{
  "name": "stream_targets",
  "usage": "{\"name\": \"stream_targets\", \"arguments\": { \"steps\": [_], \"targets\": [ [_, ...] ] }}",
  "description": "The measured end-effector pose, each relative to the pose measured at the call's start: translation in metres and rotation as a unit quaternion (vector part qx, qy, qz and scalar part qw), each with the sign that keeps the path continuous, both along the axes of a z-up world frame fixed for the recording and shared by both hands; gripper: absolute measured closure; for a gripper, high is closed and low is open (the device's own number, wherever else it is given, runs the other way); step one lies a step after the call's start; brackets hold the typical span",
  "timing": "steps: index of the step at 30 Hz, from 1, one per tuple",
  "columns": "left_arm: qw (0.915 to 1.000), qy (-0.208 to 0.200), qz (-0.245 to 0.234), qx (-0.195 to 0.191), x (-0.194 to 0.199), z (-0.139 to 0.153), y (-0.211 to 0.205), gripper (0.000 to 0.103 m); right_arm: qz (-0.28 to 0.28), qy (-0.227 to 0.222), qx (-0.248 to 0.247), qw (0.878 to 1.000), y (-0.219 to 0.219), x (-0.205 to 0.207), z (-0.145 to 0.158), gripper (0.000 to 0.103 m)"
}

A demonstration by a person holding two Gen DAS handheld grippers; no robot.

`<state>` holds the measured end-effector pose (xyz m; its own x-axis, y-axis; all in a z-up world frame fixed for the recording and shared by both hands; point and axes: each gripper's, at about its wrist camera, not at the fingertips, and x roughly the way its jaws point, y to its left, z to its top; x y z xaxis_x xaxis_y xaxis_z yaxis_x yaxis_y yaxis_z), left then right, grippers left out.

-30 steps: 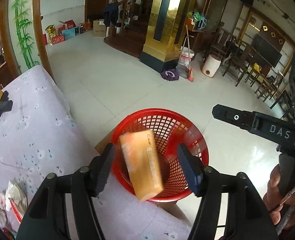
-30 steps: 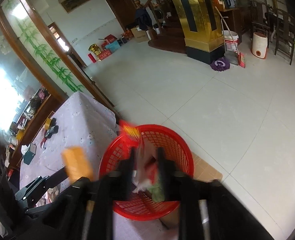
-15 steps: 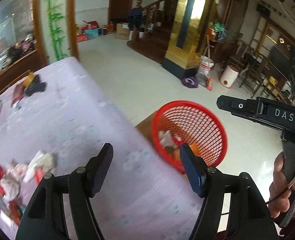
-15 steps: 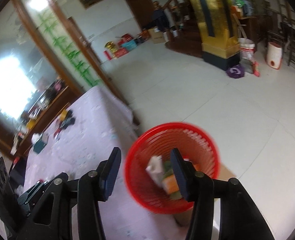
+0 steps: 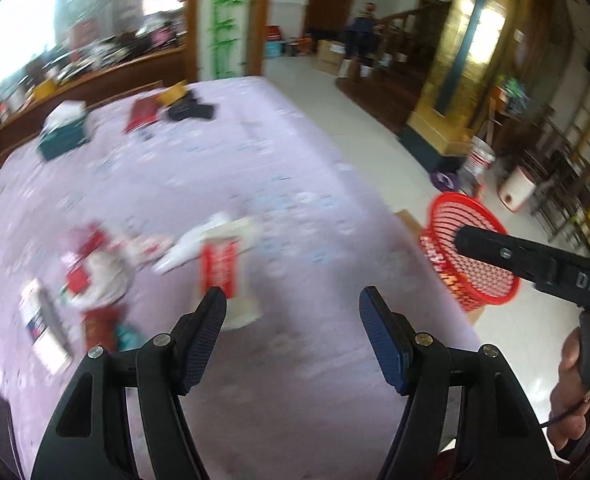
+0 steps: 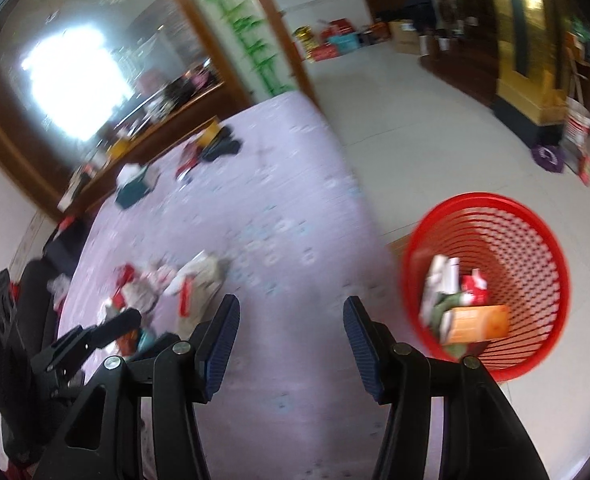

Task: Collect trash
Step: 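Move both open tools back over the table, then grasp the brown candy wrapper with the left tool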

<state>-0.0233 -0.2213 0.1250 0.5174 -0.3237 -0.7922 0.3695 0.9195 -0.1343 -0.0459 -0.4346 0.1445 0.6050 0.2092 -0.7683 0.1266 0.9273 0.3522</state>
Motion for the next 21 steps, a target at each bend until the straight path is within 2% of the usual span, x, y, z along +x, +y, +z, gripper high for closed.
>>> {"name": "stream_targets", "arguments": {
  "steps": [5, 9, 13, 19, 21],
  "targets": [
    [0.9967, 0.019, 0.078, 0.003, 0.002, -0.016, 0.064, 0.035, 0.039, 0.013, 0.0, 0.999, 0.03, 0.006, -0.008, 0.042],
    [0.9895, 0.042, 0.138, 0.007, 0.009, -0.033, 0.114, 0.035, 0.058, 0.023, 0.001, 0.998, 0.045, 0.01, -0.011, 0.042],
    [0.9832, 0.066, 0.169, 0.017, 0.019, -0.051, 0.14, 0.036, 0.066, 0.027, -0.003, 0.997, 0.053, 0.012, -0.012, 0.041],
    [0.9805, 0.102, 0.168, 0.001, 0.04, -0.074, 0.148, 0.036, 0.073, 0.029, -0.009, 0.997, 0.06, 0.012, -0.011, 0.04],
    [0.9794, 0.112, 0.168, 0.007, 0.048, -0.081, 0.144, 0.044, 0.071, 0.031, -0.009, 0.997, 0.06, 0.012, -0.011, 0.04]
  ]
}}
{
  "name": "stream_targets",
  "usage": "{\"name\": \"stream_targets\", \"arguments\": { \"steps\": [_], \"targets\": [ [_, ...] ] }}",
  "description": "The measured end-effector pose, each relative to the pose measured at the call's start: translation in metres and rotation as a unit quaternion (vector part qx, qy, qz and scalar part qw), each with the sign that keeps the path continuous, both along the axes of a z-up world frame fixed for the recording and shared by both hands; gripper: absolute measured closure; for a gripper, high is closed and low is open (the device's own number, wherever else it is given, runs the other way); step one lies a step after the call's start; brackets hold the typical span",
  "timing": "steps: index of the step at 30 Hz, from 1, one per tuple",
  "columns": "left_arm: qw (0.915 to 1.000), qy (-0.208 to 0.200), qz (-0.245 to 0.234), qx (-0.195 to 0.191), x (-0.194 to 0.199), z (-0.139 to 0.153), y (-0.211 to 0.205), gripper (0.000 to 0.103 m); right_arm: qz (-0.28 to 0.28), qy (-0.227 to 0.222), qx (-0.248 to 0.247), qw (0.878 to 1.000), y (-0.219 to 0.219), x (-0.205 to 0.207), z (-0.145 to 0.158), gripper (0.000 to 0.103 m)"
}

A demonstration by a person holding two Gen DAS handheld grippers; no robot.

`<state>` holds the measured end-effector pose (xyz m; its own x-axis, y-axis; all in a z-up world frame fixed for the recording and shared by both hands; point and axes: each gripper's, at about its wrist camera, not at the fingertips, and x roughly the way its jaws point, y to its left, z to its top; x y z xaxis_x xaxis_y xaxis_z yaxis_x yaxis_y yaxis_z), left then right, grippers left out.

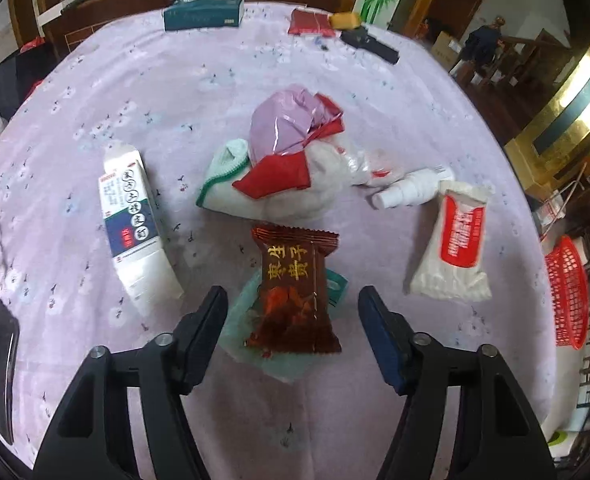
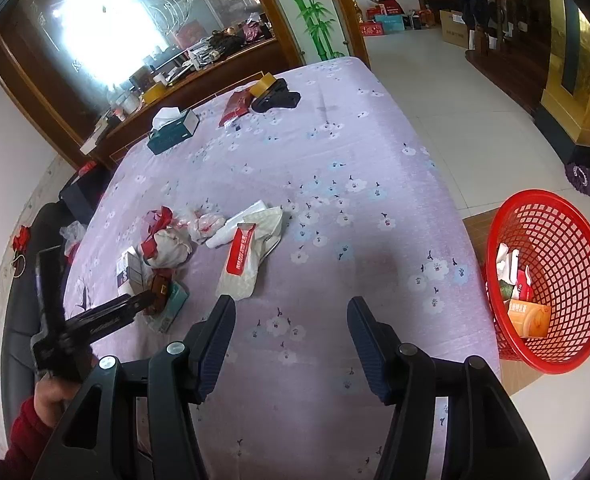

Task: Collect trash
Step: 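Grasp the brown candy wrapper with the left tool, then grasp the white red-labelled packet with the right tool while the left holds the wrapper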

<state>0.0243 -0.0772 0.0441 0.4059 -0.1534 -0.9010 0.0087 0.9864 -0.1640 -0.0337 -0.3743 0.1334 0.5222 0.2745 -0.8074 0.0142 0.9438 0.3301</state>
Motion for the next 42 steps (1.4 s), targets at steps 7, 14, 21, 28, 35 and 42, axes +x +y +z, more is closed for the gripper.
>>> {"name": "stream_targets", "arguments": {
  "steps": [7, 14, 21, 28, 35, 42],
  "targets": [
    [0.9998, 0.014, -0.009, -0.008, 0.01, -0.011, 0.001, 0.069, 0.001, 0.008, 0.01, 1.0, 0.005, 0.008, -0.001, 0.04],
    [0.9996, -0.014, -0.023, -0.01, -0.004, 0.008, 0.008, 0.069, 0.027, 0.033, 0.015, 0.999, 0.033, 0.041, -0.016, 0.032],
    [0.998, -0.044, -0.046, 0.002, -0.027, 0.029, 0.011, 0.069, 0.037, 0.069, 0.01, 0.997, 0.068, 0.086, -0.049, 0.032],
    [0.996, -0.067, -0.059, 0.006, -0.042, 0.044, 0.014, 0.069, 0.023, 0.104, -0.006, 0.994, 0.092, 0.121, -0.086, 0.032],
    [0.9948, -0.073, -0.07, 0.013, -0.047, 0.045, 0.01, 0.069, -0.003, 0.125, -0.025, 0.992, 0.099, 0.128, -0.11, 0.059],
    [0.9934, -0.079, -0.083, 0.01, -0.049, 0.045, -0.005, 0.069, -0.005, 0.084, -0.022, 0.996, 0.086, 0.101, -0.091, 0.063]
  ]
}}
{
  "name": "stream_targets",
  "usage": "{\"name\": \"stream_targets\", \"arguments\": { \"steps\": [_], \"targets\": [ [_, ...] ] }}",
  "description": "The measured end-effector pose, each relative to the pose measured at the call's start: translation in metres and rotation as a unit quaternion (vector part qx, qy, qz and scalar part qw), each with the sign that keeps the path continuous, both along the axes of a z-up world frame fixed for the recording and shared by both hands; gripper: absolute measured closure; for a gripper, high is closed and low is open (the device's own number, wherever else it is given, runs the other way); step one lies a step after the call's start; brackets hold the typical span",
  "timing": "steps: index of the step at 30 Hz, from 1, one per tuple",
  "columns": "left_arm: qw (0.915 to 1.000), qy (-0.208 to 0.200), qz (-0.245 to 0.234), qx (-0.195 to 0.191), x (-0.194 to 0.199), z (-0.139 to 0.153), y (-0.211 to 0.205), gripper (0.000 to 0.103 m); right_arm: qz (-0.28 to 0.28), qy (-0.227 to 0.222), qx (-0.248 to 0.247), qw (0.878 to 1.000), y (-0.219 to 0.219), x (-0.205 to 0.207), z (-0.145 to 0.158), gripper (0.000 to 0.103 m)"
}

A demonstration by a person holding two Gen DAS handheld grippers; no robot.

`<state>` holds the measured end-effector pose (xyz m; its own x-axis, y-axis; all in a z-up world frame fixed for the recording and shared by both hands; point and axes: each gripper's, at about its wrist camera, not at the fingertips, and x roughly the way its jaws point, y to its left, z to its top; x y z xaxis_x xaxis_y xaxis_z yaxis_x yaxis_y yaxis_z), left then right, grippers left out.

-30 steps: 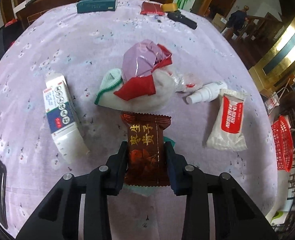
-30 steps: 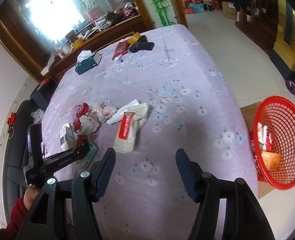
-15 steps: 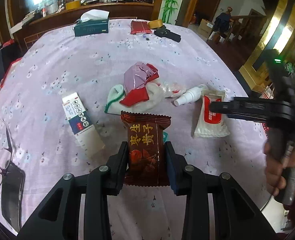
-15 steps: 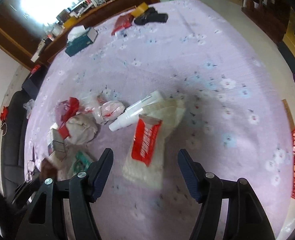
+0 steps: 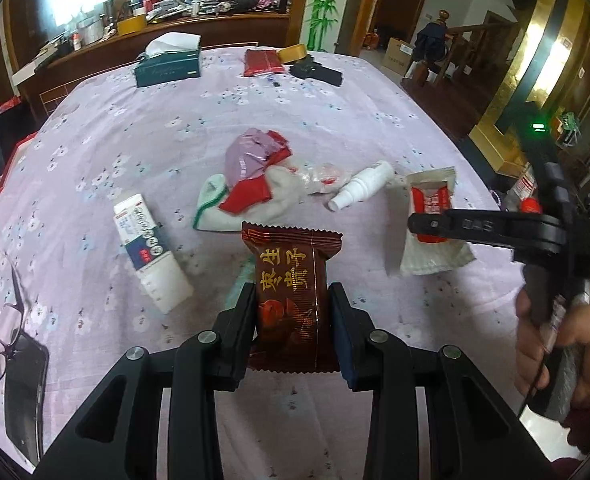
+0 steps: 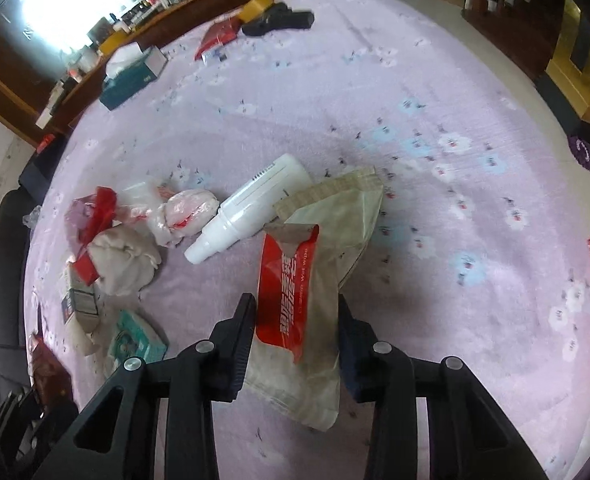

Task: Collect trash
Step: 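Grasp the white red-labelled packet with the right tool while the left holds the wrapper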

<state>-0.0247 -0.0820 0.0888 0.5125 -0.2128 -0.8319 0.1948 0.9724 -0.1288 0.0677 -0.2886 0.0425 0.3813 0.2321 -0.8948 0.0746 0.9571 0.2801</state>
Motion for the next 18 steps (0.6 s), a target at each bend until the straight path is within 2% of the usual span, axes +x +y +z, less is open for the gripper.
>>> {"name": "stream_targets", "arguments": {
  "steps": [7, 18],
  "targets": [
    [0.9997, -0.01, -0.021, -0.002, -0.002, 0.004, -0.027, 0.069, 0.009, -0.063, -0.001, 0.998, -0.017, -0.054, 0.04, 0.063],
    [0.9984, -0.021, -0.052, 0.003, -0.009, 0.012, -0.069, 0.069, 0.002, -0.107, -0.018, 0.994, -0.042, -0.089, 0.072, 0.062]
  ]
}}
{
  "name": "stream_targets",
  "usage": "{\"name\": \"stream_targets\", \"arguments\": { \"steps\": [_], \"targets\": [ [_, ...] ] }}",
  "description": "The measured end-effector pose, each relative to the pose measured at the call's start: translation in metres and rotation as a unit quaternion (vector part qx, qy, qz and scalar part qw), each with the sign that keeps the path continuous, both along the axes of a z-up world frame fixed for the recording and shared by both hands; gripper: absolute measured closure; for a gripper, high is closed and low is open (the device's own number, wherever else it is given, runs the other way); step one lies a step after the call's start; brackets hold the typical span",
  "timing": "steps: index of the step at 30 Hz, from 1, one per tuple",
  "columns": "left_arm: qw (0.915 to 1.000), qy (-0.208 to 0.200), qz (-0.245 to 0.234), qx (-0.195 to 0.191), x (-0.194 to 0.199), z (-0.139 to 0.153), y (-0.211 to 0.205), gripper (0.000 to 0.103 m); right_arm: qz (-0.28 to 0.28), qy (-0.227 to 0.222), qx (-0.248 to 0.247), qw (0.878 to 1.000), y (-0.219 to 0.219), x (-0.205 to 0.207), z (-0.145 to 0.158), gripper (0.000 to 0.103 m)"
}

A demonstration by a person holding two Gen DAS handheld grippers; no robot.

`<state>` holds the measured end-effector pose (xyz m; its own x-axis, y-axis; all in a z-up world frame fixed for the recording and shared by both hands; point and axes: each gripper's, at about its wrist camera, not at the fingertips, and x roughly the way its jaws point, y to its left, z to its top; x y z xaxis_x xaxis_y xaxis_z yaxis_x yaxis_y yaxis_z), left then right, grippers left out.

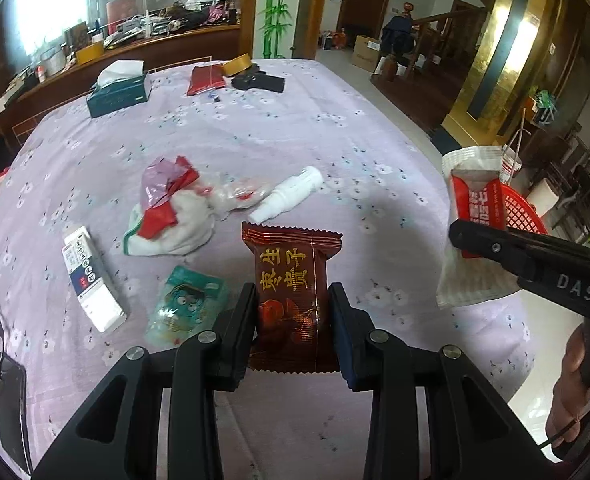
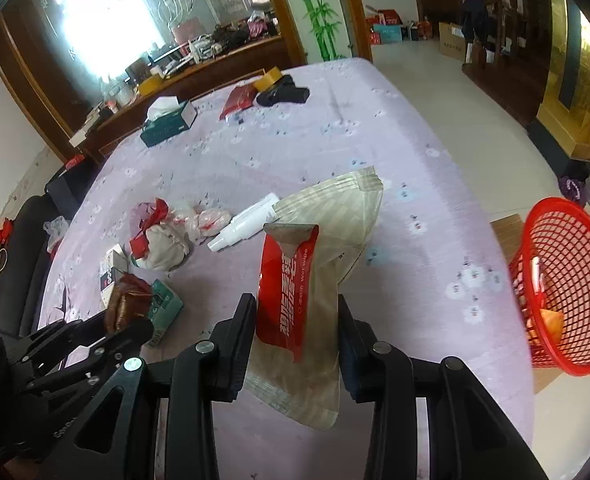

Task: Collect trash
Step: 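Grasp the white red-labelled packet with the right tool while the left holds the wrapper, then carry the wrapper and packet to the red basket and open both tools over it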

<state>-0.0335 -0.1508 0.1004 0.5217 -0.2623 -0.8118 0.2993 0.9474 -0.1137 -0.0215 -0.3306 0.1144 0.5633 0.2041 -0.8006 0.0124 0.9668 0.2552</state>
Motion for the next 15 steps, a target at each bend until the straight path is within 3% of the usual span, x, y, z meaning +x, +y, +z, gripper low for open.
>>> {"name": "stream_targets", "arguments": {
  "steps": [15],
  "targets": [
    [0.9972, -0.052, 0.041, 0.035, 0.0, 0.02, -0.007, 0.069, -0.01, -0.028, -0.012, 0.999, -0.016, -0.02, 0.017, 0.062]
  ]
}}
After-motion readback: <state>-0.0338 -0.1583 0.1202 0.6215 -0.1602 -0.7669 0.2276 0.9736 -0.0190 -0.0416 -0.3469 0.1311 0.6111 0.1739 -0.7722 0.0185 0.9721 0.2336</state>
